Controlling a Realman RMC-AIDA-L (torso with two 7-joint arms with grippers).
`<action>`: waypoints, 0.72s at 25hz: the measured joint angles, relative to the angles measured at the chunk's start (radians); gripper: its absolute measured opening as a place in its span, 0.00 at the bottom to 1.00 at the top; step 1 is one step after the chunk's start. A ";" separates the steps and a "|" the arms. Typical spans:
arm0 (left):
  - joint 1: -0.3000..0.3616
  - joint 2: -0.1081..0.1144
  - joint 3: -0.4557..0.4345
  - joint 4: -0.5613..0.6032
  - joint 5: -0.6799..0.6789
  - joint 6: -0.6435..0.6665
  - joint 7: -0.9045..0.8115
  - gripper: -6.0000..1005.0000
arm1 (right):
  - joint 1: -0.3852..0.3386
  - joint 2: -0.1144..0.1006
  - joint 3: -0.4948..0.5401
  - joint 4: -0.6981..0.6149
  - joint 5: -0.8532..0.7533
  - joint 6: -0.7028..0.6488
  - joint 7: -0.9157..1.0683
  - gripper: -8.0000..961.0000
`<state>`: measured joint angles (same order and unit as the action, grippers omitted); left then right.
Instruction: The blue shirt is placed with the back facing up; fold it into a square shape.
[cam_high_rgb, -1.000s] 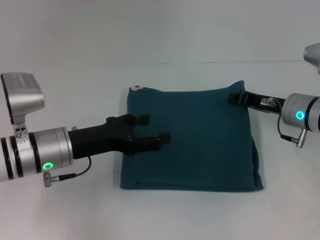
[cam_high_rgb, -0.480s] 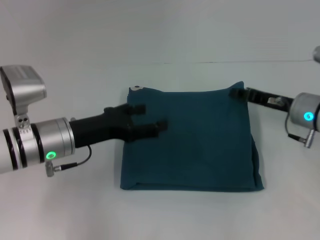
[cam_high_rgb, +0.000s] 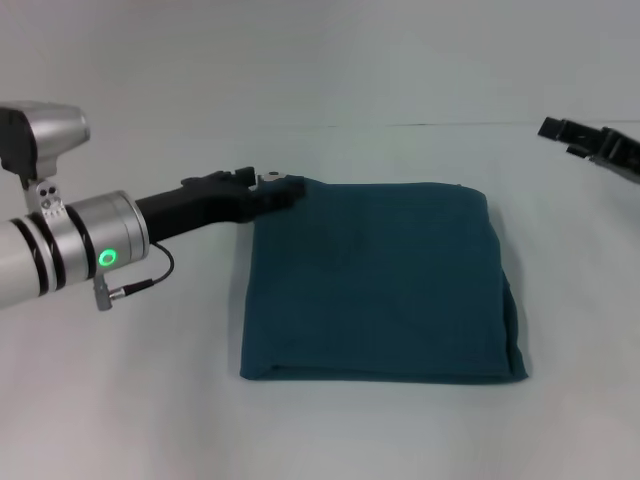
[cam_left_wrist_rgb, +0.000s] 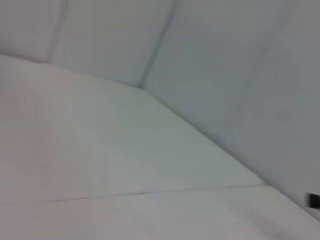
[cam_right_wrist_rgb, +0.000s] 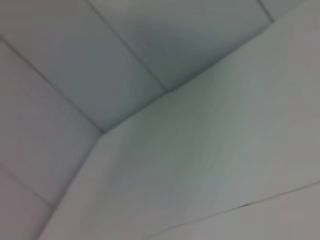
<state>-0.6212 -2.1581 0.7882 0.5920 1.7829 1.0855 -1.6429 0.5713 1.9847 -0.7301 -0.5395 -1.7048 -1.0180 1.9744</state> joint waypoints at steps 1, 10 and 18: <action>-0.004 0.000 0.001 0.000 0.000 -0.015 -0.019 0.93 | -0.003 -0.023 0.007 -0.002 0.000 -0.071 0.008 0.55; -0.034 0.006 0.014 -0.036 0.012 -0.183 -0.177 0.93 | 0.000 -0.068 0.000 -0.002 -0.010 -0.190 0.061 0.86; -0.085 0.014 0.014 -0.136 0.017 -0.302 -0.211 0.93 | 0.019 -0.072 -0.003 -0.003 -0.060 -0.194 0.090 0.86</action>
<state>-0.7067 -2.1442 0.8023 0.4560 1.8001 0.7836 -1.8542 0.5899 1.9131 -0.7333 -0.5428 -1.7650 -1.2123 2.0640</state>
